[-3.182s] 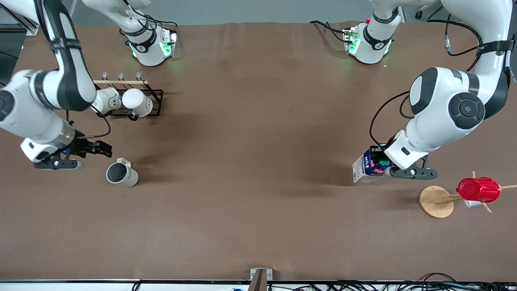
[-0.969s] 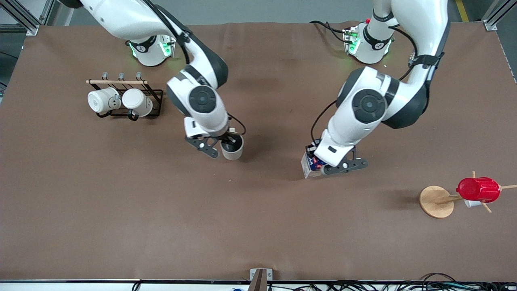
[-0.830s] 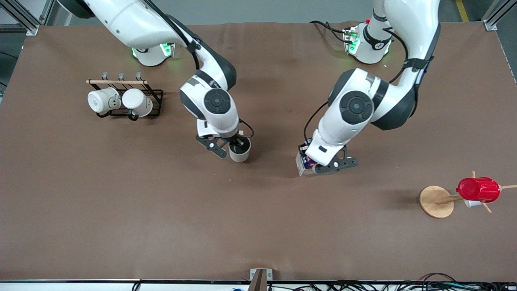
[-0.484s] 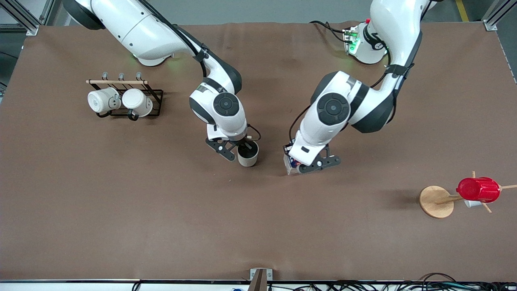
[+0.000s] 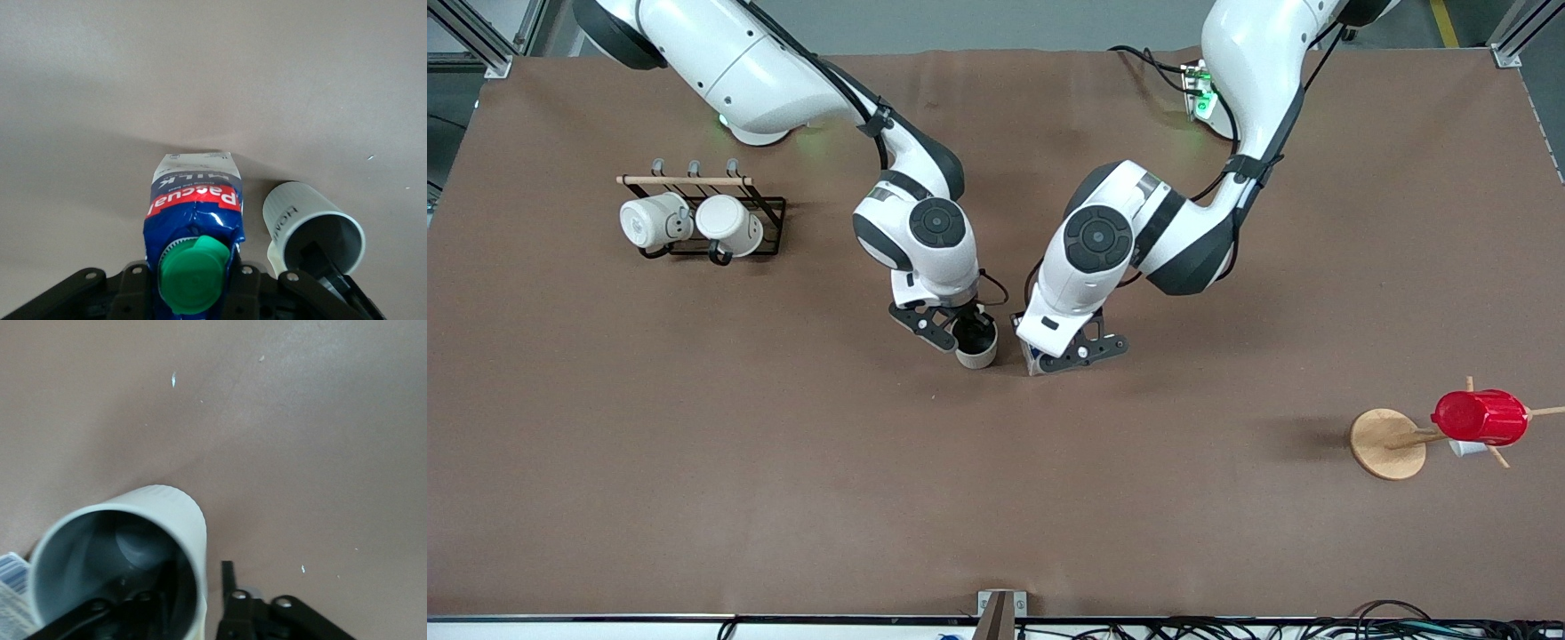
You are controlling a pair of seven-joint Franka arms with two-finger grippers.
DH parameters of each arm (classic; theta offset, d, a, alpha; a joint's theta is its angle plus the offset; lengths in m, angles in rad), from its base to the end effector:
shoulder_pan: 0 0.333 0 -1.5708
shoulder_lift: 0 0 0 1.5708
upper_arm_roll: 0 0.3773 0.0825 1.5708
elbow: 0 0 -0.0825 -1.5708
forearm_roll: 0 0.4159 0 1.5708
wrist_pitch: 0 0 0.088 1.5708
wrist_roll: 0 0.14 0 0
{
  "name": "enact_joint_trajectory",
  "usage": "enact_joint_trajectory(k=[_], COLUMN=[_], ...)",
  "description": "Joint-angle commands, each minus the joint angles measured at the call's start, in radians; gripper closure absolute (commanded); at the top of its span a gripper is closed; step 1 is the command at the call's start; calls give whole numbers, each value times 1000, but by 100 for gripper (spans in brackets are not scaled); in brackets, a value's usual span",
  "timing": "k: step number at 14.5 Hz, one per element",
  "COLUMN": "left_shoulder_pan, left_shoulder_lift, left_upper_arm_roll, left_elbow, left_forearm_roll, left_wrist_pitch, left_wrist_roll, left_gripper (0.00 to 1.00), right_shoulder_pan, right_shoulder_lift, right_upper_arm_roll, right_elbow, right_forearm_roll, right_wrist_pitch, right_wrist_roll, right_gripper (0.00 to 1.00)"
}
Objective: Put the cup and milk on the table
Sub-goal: 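Carry the mug and carton toward each other at the table middle, then set the mug down and open the right gripper while the left lowers carton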
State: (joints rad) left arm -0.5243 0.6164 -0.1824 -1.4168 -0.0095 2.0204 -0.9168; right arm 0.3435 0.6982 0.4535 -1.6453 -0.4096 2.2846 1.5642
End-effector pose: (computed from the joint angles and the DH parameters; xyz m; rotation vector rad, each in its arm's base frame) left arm 0.6104 -0.4865 0.3465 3.0397 0.3773 -0.1299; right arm 0.5669 0.4905 0.2330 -2.9852 0.9184 -0.0558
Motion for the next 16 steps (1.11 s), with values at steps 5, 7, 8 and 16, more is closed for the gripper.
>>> enact_joint_trajectory(k=[5, 7, 8, 16], left_shoulder_pan=[-36, -51, -52, -39], left_shoulder_lift=[25, 35, 40, -35], left_upper_arm_roll=[1, 1, 1, 14], left_elbow=[27, 29, 27, 29], left_forearm_roll=[3, 3, 3, 17], left_wrist_pitch=[43, 52, 60, 50], left_wrist_roll=[2, 10, 10, 50], left_gripper=[68, 67, 65, 0], right_shoulder_pan=[-158, -202, -222, -335], right_shoulder_lift=[-216, -307, -357, -707], right_upper_arm_roll=[103, 105, 93, -272], right_elbow=[-7, -7, -7, -2], right_forearm_roll=[-14, -2, 50, 288], right_wrist_pitch=[-273, -365, -404, -632], right_wrist_roll=[-195, -309, -376, -1118], right_gripper=[0, 0, 0, 0])
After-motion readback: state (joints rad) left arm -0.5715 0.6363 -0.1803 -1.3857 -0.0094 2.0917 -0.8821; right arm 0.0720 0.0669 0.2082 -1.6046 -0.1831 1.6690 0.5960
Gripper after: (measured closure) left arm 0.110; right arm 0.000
